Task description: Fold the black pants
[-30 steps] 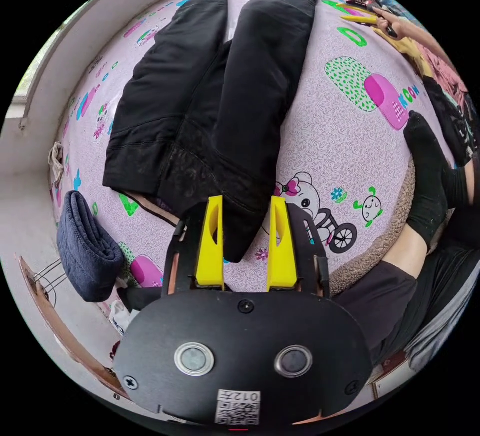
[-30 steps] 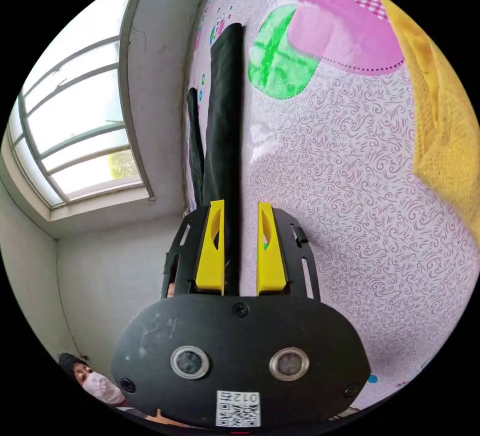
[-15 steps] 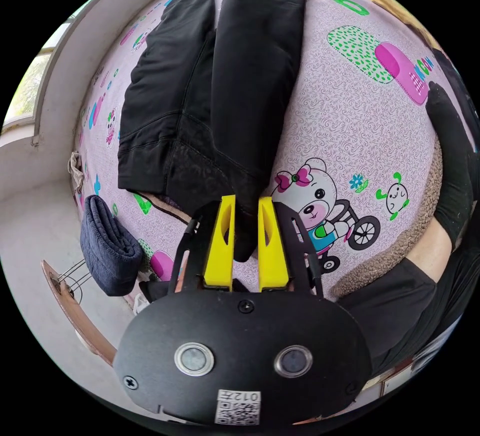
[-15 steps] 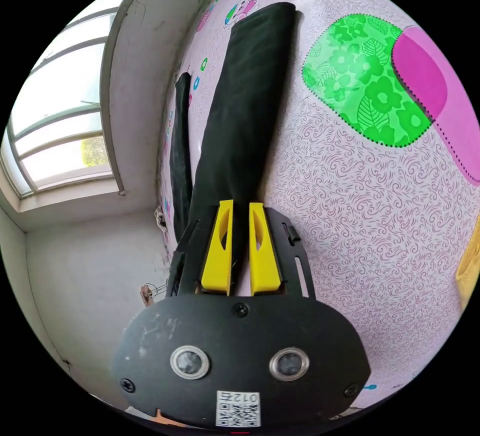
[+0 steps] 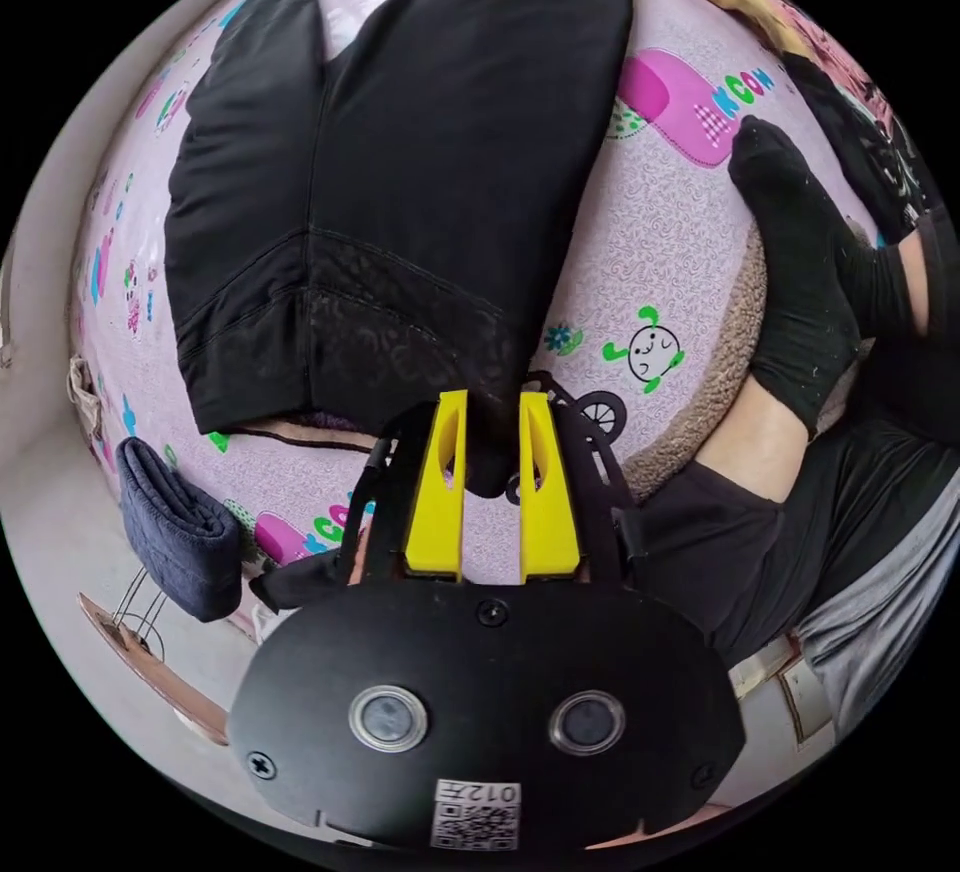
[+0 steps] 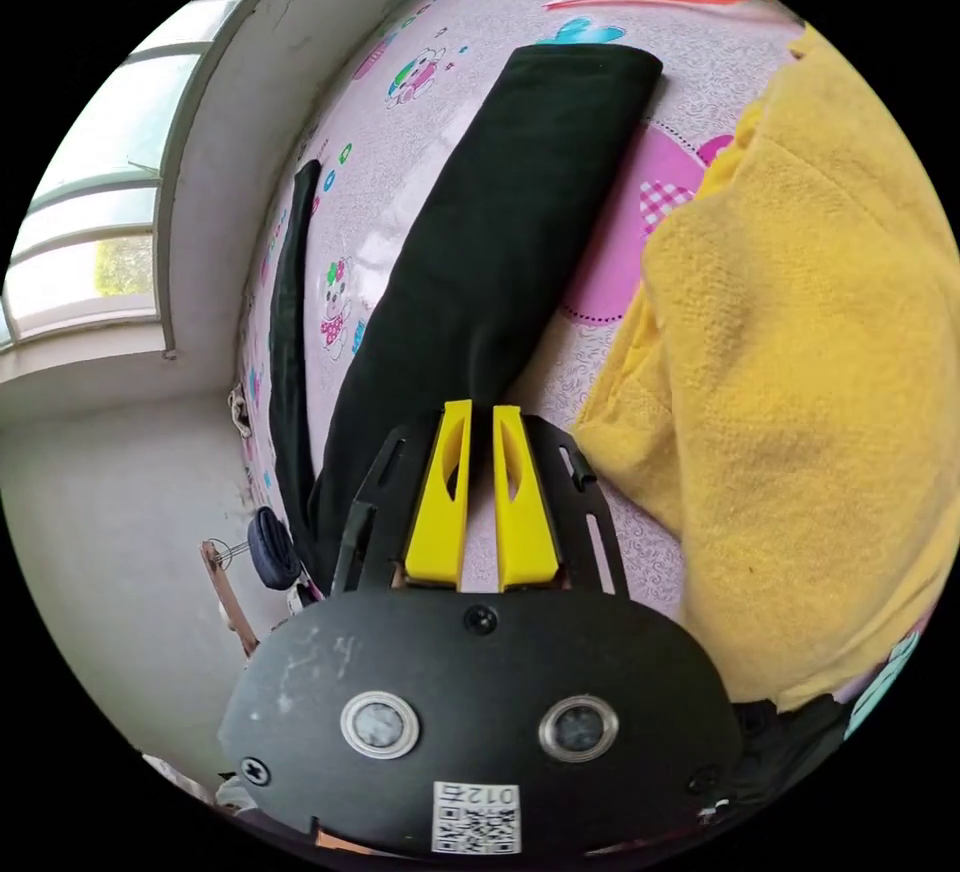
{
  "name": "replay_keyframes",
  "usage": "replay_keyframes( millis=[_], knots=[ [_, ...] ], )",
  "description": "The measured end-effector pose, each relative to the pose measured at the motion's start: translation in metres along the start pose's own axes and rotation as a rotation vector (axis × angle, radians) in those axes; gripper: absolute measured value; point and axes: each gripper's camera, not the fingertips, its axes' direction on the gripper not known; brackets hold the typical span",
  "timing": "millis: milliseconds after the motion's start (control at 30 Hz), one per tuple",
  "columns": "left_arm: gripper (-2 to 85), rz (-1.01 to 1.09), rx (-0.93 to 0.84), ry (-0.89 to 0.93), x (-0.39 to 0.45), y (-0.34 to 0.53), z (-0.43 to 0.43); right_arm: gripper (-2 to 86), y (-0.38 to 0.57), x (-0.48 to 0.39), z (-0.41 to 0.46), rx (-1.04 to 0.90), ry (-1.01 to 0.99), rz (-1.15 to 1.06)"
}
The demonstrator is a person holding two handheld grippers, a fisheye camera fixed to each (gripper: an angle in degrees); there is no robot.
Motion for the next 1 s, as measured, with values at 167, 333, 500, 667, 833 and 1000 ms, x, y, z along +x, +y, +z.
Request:
replay_keyframes(
  millis=[167,333,500,667,833,1000],
  knots=[
    [6.1,-0.205,0.138,0.262,-0.064,0.052,-0.021,4.5,0.089,0.028,-0.029,0.245,0.125,-0.079],
    [7.8,-0.749,0.405,0.440,-0.172,0.142,-0.022,5.6,0.166,-0.024,0.041,0.128,0.149,-0.469],
    [9.0,-1.089,0.544,0.663,-0.247,0.183,0.018,6.1,0.284,-0.095,0.159,-0.122,0.012,-0.798],
    [8.8,-1.191,0.548,0.669,-0.274,0.196,0.030,7.2,0.490,-0.173,0.290,-0.418,0.029,-1.247],
    [6.4,-1.192,0.474,0.644,-0.279,0.195,0.036,6.9,0.628,-0.171,0.366,-0.587,0.181,-1.537],
    [2.4,-1.217,0.538,0.625,-0.271,0.212,0.031,6.6,0.649,-0.149,0.386,-0.539,0.234,-1.509]
  ],
)
